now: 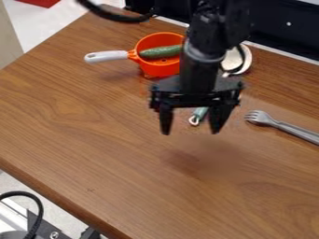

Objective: Moved a fork to the upper right side of the table

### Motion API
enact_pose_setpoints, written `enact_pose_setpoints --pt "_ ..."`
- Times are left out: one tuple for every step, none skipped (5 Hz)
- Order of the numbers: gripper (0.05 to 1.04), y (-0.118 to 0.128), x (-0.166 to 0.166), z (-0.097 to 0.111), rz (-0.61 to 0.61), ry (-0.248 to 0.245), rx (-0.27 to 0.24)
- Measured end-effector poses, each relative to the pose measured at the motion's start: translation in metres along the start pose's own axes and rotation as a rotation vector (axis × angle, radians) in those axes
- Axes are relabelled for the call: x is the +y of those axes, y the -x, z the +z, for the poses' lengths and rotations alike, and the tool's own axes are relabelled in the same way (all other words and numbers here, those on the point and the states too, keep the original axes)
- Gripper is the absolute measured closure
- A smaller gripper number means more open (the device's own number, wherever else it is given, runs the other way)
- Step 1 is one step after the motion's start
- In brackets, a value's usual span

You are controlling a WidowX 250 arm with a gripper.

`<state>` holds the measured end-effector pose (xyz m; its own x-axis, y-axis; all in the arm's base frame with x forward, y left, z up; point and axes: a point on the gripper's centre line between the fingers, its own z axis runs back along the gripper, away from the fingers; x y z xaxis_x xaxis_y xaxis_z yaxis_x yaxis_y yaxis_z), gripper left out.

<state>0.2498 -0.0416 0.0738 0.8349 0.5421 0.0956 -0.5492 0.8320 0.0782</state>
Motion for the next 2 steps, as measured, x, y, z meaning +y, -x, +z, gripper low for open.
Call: enact_pose_setpoints --pt "0.083 -0.005 0.032 -0.005 -0.251 -0.017 -0.03" --pt "0.083 -0.016 0.048 -0.013 -0.483 0.031 -0.022"
